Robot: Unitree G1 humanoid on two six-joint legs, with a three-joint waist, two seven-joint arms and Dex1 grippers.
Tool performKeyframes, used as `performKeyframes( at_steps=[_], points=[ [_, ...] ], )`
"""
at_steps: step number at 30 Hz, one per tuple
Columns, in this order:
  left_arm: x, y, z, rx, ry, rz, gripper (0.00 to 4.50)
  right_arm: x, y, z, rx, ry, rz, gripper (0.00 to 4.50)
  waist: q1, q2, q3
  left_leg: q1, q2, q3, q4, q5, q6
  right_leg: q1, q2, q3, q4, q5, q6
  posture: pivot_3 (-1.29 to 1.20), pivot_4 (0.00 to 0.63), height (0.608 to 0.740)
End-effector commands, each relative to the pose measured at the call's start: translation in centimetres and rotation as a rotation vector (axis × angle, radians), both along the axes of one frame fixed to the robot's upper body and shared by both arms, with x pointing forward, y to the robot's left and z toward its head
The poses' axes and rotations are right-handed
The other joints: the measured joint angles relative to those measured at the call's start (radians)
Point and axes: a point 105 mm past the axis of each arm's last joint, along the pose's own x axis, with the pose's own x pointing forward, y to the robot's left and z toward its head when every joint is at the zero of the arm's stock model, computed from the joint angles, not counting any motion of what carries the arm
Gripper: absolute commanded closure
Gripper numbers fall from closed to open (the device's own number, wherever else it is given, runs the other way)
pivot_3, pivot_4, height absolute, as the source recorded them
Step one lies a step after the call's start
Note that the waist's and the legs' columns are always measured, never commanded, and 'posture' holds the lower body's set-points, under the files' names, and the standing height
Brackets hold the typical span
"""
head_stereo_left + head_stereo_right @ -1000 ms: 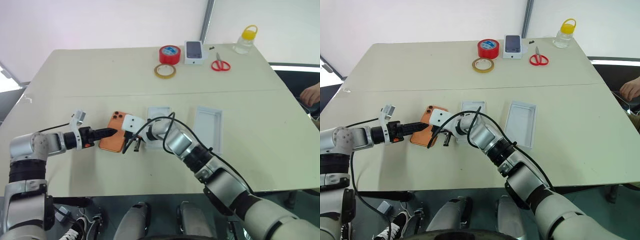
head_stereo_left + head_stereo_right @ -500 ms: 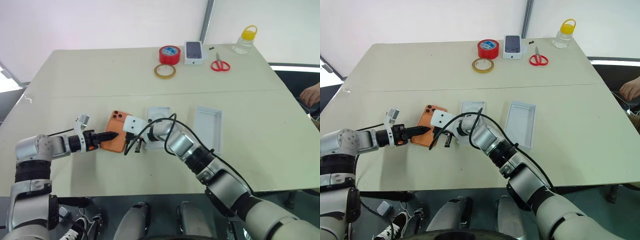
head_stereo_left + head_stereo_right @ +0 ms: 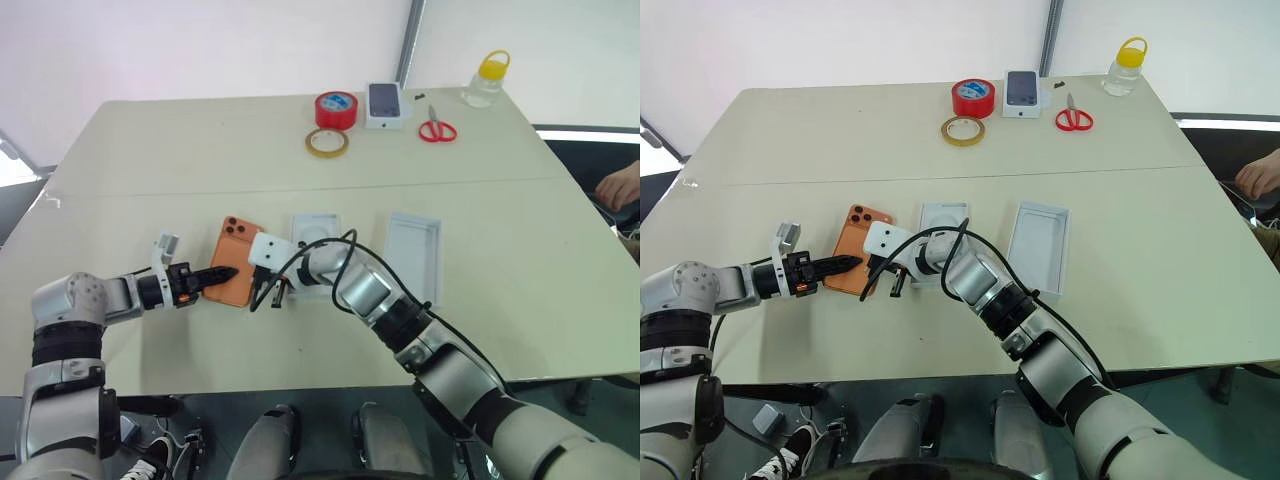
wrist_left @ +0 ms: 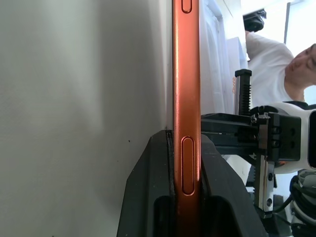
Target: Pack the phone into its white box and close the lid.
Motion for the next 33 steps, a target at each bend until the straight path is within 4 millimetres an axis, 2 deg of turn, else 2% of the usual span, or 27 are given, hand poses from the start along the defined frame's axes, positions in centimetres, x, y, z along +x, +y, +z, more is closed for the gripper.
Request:
performKeyframes(
  at_steps=[1, 4, 5, 8, 12, 13, 14, 15, 18, 20, 22, 24, 29, 32, 33],
  points=[
    [-0.2, 0.8, -0.4, 0.022, 0.022, 0.024, 4.44, -0.1, 0.1, 0.2, 0.01, 0.004, 0.005, 4.5, 0.0, 0.0, 0.0, 0.0, 0.0, 0.0, 0.0, 0.0, 0.0, 0.0, 0.0, 0.0, 0.0, 0.0, 0.0, 0.0, 0.15, 0.74],
    [-0.3, 1.0, -0.1, -0.032, 0.033, 0.047, 4.44, -0.2, 0.1, 0.9, 0.062, 0.022, 0.004, 4.5, -0.001, 0.0, 0.0, 0.0, 0.0, 0.0, 0.0, 0.0, 0.0, 0.0, 0.0, 0.0, 0.0, 0.0, 0.0, 0.0, 0.15, 0.74],
    [-0.3, 1.0, 0.2, -0.064, 0.031, 0.053, 4.44, -0.3, 0.4, 1.8, 0.118, 0.037, 0.011, 4.5, -0.001, 0.0, 0.0, 0.0, 0.0, 0.0, 0.0, 0.0, 0.0, 0.0, 0.0, 0.0, 0.0, 0.0, 0.0, 0.0, 0.15, 0.74],
    [-0.2, 1.3, 1.6, -0.158, -0.027, 0.074, 4.44, -1.1, 0.7, 4.9, 0.316, 0.08, 0.047, 4.5, -0.008, 0.0, 0.0, -0.001, 0.0, 0.0, 0.0, 0.0, 0.0, -0.001, 0.0, 0.0, 0.0, 0.0, 0.0, 0.0, 0.15, 0.74],
    [0.2, 1.6, 4.5, -0.27, -0.177, 0.126, 4.44, -1.0, -0.5, 7.3, 0.455, 0.125, 0.023, 4.5, -0.014, -0.001, 0.001, -0.001, 0.001, 0.0, -0.001, 0.0, 0.0, -0.001, 0.0, 0.0, 0.001, 0.0, 0.0, 0.0, 0.15, 0.74],
    [0.1, 1.5, 5.1, -0.296, -0.192, 0.121, 4.5, -1.1, -1.0, 7.8, 0.481, 0.146, 0.028, 3.94, -0.013, -0.002, 0.001, -0.001, 0.001, -0.001, -0.001, 0.0, 0.0, -0.001, 0.0, 0.0, 0.001, 0.0, 0.0, 0.0, 0.15, 0.74],
    [-0.1, 1.3, 5.5, -0.304, -0.206, 0.111, 4.5, -1.3, -1.3, 8.2, 0.493, 0.148, 0.033, 3.67, -0.013, -0.003, 0.002, -0.002, 0.001, -0.001, -0.001, 0.0, 0.0, -0.001, 0.0, 0.0, 0.001, 0.0, 0.0, 0.0, 0.15, 0.74],
    [-0.4, 1.1, 5.7, -0.317, -0.203, 0.097, 4.5, -1.4, -1.9, 8.3, 0.483, 0.153, 0.037, 3.14, -0.013, -0.003, 0.002, -0.002, 0.001, -0.001, -0.001, 0.0, 0.001, -0.001, 0.0, 0.0, 0.001, 0.0, 0.0, 0.0, 0.15, 0.74],
    [-0.8, 0.1, 5.6, -0.29, -0.179, 0.063, 4.5, -1.8, -3.7, 8.5, 0.427, 0.091, 0.067, 1.7, -0.013, -0.003, 0.002, -0.002, 0.0, -0.001, -0.001, -0.001, 0.001, -0.001, 0.0, 0.0, 0.0, 0.0, 0.0, 0.0, 0.15, 0.74],
    [-0.5, -0.9, 5.7, -0.19, -0.232, 0.066, 4.5, -2.4, -5.4, 8.0, 0.372, 0.029, 0.105, 1.7, -0.007, -0.003, 0.002, -0.002, 0.0, -0.001, -0.001, -0.001, 0.001, -0.001, 0.0, 0.0, 0.0, 0.0, 0.0, 0.0, 0.15, 0.74],
    [-0.4, -2.1, 6.6, -0.162, -0.307, 0.068, 4.5, -3.3, -6.6, 7.2, 0.339, 0.005, 0.159, 1.7, 0.003, -0.004, 0.002, -0.002, 0.0, 0.0, -0.001, -0.001, 0.001, 0.0, -0.001, 0.0, -0.002, 0.0, 0.0, 0.0, 0.15, 0.74],
    [-0.2, -2.7, 7.1, -0.159, -0.349, 0.087, 4.5, -4.0, -7.8, 5.3, 0.245, -0.02, 0.196, 1.7, 0.004, -0.005, 0.003, -0.003, 0.0, 0.0, -0.001, -0.001, 0.001, 0.003, -0.001, 0.0, -0.003, 0.0, 0.0, 0.0, 0.15, 0.74],
    [0.3, -3.1, 7.0, -0.161, -0.359, 0.121, 4.5, -4.9, -8.5, 3.6, 0.221, -0.028, 0.228, 1.7, -0.004, -0.005, 0.003, -0.003, 0.001, 0.001, -0.001, -0.001, 0.001, 0.002, 0.0, 0.0, -0.002, 0.0, 0.0, 0.0, 0.15, 0.74],
    [1.0, -3.0, 6.9, -0.153, -0.367, 0.168, 4.5, -4.1, -8.7, 2.5, 0.213, -0.048, 0.178, 2.56, 0.002, -0.006, 0.003, -0.003, 0.001, 0.001, -0.001, 0.0, 0.001, 0.002, 0.0, 0.0, -0.002, 0.0, 0.0, 0.0, 0.15, 0.74],
    [1.1, -3.1, 7.0, -0.159, -0.37, 0.171, 4.5, -3.9, -8.9, 2.0, 0.178, -0.076, 0.173, 3.06, 0.005, -0.006, 0.003, -0.003, 0.001, 0.001, -0.001, 0.0, 0.001, 0.003, 0.0, 0.0, -0.002, 0.0, 0.0, 0.0, 0.15, 0.74]
  ],
)
